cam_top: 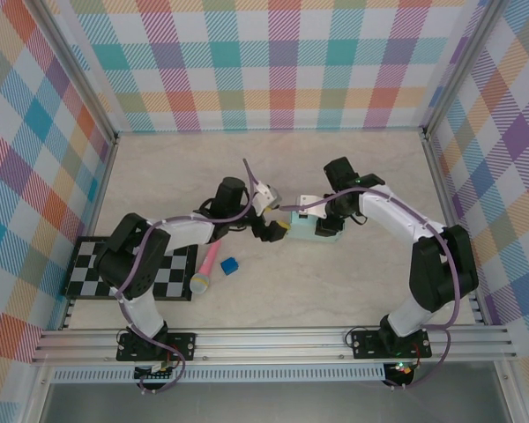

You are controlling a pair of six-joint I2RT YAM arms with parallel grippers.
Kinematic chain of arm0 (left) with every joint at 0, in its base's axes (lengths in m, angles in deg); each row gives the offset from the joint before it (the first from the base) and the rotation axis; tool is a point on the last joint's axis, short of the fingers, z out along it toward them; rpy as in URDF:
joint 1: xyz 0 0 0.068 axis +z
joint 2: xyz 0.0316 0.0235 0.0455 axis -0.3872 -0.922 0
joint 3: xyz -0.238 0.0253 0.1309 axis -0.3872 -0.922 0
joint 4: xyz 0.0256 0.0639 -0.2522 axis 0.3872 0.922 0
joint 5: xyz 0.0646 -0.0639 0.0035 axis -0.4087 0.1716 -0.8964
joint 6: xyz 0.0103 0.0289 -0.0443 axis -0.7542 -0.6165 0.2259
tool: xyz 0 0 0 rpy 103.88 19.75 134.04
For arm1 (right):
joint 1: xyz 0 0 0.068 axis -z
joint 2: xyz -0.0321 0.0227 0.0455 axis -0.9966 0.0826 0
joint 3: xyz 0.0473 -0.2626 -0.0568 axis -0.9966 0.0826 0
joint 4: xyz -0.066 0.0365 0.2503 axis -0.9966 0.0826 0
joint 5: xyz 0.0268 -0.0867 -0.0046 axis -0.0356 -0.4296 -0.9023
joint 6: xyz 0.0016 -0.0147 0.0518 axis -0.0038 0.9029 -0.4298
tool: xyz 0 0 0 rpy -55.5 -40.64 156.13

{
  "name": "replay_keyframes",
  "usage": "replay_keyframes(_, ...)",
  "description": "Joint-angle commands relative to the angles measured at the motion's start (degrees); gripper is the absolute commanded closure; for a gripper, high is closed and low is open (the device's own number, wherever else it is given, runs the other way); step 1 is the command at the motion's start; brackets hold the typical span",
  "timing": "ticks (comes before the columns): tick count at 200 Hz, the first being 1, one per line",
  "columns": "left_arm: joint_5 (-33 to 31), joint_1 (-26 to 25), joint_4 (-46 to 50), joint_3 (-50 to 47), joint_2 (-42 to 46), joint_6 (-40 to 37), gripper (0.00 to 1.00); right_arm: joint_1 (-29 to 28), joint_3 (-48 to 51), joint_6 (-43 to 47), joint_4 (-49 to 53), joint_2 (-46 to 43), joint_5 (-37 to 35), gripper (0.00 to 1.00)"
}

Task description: Fold the paper box

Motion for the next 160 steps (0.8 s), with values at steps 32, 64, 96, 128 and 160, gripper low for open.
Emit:
replay_keyframes(32,0.23,-4.37,-9.56,-0.92,-1.61,-2.7,0.12,0.02,-0.25,1.41,1.49,0.6,5.97,0.54)
replay_keyframes(64,-2.19,-5.5,-18.4,-1.09,-5.84,0.81,0.2,-0.01,-0.25,2.59,2.07,1.01,6.46,0.54)
replay_keyframes(96,-2.03,-6.84,-19.6,-1.05,-7.05,0.28,0.41,0.02,1.24,3.47,1.66,0.06,5.9,0.53)
replay_keyframes(128,-1.9,-8.2,-20.33,-1.49,-8.07,0.11,0.58,0.67,1.76,1.98,0.06,-0.49,6.52,0.49)
replay_keyframes(160,-3.32,-8.3,-22.37,-2.08,-9.17,1.06,0.63,2.61,2.39,-2.93,-2.75,-3.0,9.43,0.38)
